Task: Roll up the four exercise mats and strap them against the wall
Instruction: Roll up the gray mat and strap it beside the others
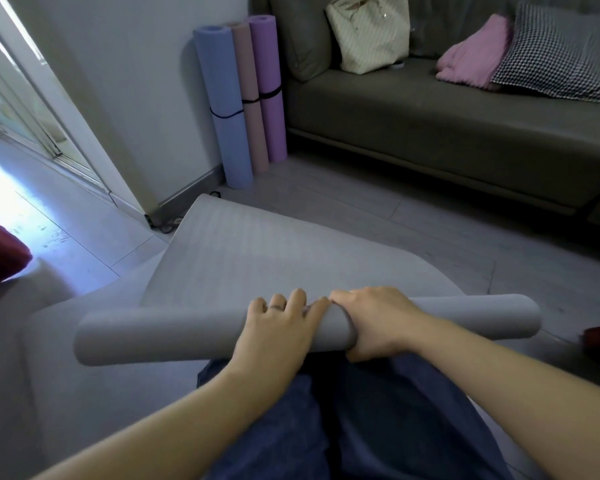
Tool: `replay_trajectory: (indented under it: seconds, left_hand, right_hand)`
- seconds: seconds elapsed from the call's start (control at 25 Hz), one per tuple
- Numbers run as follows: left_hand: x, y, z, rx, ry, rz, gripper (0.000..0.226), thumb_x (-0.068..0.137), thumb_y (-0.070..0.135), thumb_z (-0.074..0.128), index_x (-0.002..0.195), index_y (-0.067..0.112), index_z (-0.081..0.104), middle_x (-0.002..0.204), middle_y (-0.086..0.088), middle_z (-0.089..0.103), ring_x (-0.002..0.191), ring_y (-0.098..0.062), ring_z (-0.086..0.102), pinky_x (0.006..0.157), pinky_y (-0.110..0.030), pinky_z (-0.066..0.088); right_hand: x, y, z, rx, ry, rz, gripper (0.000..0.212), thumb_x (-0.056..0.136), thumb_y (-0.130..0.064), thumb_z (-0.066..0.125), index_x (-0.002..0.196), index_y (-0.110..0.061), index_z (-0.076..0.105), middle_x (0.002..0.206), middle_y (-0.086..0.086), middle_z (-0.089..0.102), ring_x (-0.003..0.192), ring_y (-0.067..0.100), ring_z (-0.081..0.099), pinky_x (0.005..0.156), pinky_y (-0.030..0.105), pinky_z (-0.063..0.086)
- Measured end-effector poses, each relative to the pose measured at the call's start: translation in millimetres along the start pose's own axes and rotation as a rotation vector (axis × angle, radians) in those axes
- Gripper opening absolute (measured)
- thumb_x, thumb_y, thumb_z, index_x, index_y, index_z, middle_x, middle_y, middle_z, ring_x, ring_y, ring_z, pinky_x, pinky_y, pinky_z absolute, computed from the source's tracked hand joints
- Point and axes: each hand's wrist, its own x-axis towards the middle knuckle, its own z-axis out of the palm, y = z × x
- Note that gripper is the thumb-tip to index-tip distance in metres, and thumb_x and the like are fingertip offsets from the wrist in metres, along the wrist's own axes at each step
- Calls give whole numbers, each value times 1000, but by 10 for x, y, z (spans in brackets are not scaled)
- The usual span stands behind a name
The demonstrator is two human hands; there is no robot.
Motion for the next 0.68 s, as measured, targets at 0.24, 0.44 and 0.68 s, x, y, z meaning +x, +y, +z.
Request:
replay_trajectory:
  seconds: [0.24, 0.44, 0.68]
  left_hand:
    - [151, -174, -110, -90, -101, -7, 66, 76, 34, 65, 131, 26, 28, 119, -4, 45, 100, -27, 56, 77, -36, 41]
    - [116, -279, -517, -142, -159, 27, 58, 75, 37, 64, 123, 25, 33, 108, 0, 45, 86, -25, 58, 63, -32, 38]
    - [6, -192, -380, -426, -519, 136, 65, 71, 34, 73, 125, 27, 37, 112, 1, 53, 91, -19, 55, 73, -32, 45]
  right_hand:
    - [-73, 50, 263, -173, 369, -93, 67, 56, -50, 69, 115, -22, 51, 95, 0, 60, 78, 25, 64, 62, 36, 51]
    - [-135, -17, -269, -198, 217, -128, 53, 71, -43, 64, 118, -27, 46, 105, -5, 54, 89, 21, 59, 67, 32, 43]
    - [-307, -153, -163, -34, -128, -137, 52, 68, -43, 70, 111, -31, 44, 107, -10, 56, 95, 18, 58, 72, 31, 47]
